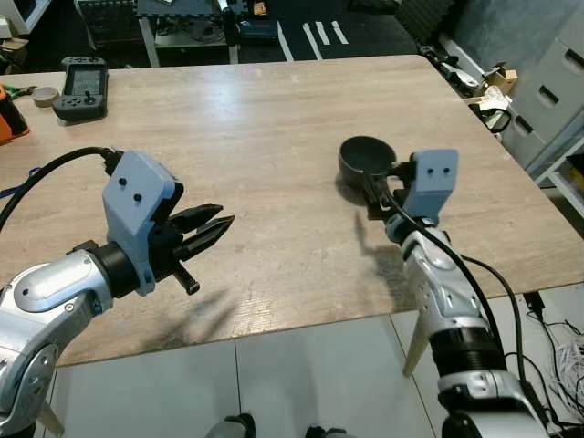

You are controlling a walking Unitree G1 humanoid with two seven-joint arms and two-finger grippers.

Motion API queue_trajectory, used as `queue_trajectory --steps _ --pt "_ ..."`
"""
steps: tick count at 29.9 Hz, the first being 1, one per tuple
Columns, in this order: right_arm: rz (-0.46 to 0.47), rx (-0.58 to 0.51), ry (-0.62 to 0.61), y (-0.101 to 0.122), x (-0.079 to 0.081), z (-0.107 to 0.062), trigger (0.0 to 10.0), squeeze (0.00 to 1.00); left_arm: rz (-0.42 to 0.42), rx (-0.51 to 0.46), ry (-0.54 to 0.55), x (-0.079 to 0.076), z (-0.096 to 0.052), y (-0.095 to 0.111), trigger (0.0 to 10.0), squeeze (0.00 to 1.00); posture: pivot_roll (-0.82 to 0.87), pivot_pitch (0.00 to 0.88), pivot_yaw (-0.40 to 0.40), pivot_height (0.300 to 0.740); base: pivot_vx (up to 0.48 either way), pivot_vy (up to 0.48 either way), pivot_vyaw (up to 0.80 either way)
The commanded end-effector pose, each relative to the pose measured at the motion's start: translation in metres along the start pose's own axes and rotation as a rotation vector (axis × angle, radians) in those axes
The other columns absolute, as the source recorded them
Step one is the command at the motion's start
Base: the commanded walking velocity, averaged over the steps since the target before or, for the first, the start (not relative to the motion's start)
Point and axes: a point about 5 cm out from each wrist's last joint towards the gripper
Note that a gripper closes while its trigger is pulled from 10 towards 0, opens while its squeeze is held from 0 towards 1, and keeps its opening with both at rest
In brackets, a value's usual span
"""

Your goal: Setting the table

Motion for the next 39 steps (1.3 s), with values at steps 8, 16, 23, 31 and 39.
queue_trajectory --steps 8,16,23,31,39 --pt "0.030 -0.051 -0.144 -0.004 -0.014 -0.043 10.0 0.00 -0.002 -0.008 0.118 -0.005 0.011 -0.017 10.0 0.00 0.11 0.126 0.037 0.740 0.000 0.000 0.00" --pt "0.024 0.004 -0.135 -0.034 0.012 -0.091 10.0 0.00 -0.007 -0.047 0.525 0.004 0.006 -0.053 10.0 0.00 0.08 0.090 0.037 0.740 0.000 0.000 0.00" --pt "0.046 0.070 -0.087 -0.052 0.023 -0.102 10.0 0.00 -0.164 0.044 0.624 0.006 -0.009 -0.091 10.0 0.00 0.07 0.068 0.030 0.740 0.000 0.000 0.00" --pt "0.070 0.040 -0.070 -0.043 0.024 -0.089 10.0 0.00 0.033 0.046 0.609 0.013 -0.012 -0.091 10.0 0.00 0.07 0.035 0.018 0.740 0.000 0.000 0.00" --pt "0.057 0.034 -0.068 -0.044 0.024 -0.084 10.0 0.00 -0.019 0.013 0.629 0.022 -0.006 -0.090 10.0 0.00 0.06 0.020 0.021 0.740 0.000 0.000 0.00"
Point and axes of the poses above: a point about 5 cm out from each wrist's last joint towards the gripper, its own z axis pointing out of the wrist towards the gripper, its own y axis along the axis of the wrist's last joint, x = y × z, and after that the axes turned 5 degrees about -z, right-handed
